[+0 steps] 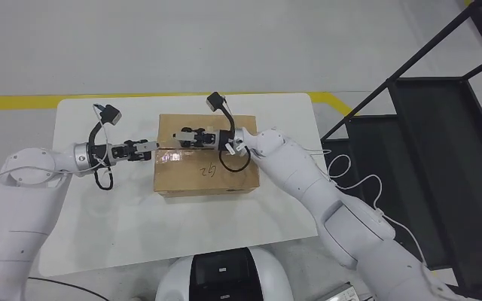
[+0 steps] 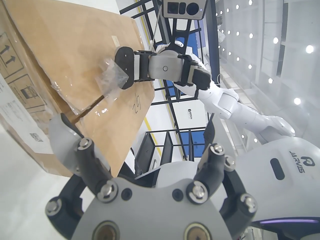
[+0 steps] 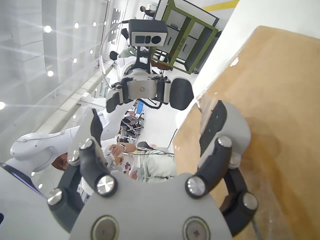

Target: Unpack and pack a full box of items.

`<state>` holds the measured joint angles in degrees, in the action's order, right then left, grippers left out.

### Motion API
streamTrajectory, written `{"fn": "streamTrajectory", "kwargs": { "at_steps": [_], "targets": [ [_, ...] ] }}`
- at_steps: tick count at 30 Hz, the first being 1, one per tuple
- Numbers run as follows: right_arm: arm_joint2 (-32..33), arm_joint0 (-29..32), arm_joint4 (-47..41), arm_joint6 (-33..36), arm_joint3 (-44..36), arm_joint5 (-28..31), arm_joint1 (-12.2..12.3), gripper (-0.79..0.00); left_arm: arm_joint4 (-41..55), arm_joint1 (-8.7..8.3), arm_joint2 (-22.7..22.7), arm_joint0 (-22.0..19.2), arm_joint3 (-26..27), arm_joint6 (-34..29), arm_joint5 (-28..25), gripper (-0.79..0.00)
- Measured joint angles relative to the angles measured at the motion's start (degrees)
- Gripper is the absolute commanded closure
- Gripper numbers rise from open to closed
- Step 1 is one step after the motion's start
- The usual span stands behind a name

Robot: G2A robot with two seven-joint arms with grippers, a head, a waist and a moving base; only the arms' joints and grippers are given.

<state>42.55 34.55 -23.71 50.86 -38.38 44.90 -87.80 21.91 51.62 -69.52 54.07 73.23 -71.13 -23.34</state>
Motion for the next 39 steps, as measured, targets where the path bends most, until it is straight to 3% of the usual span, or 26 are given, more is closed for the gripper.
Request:
{"fn": "streamTrajectory", "kwargs": {
  "at_steps": [15,27,34,39],
  "targets": [
    [1.3,-1.1,-1.4,0.5,-6.9,1.4,-0.6,-0.785,-0.7,-0.34,-0.8,3.5,1.4,1.2,-0.7,-0.785],
    [1.7,-2.5,-3.9,2.6,-5.5,1.7,-1.5,-0.785,0.2,-0.38,-1.6,3.8,1.9,2.1,-1.3,-0.785],
    [5.3,-1.0,-0.9,6.7,-5.1,0.9,0.8,-0.785,2.6,-0.41,-3.2,2.3,3.8,2.2,-3.7,-0.785],
    [9.4,2.3,3.5,8.0,-8.3,-2.0,3.7,-0.785,3.3,0.52,0.1,-0.2,5.1,2.2,-3.4,-0.785]
  ]
}}
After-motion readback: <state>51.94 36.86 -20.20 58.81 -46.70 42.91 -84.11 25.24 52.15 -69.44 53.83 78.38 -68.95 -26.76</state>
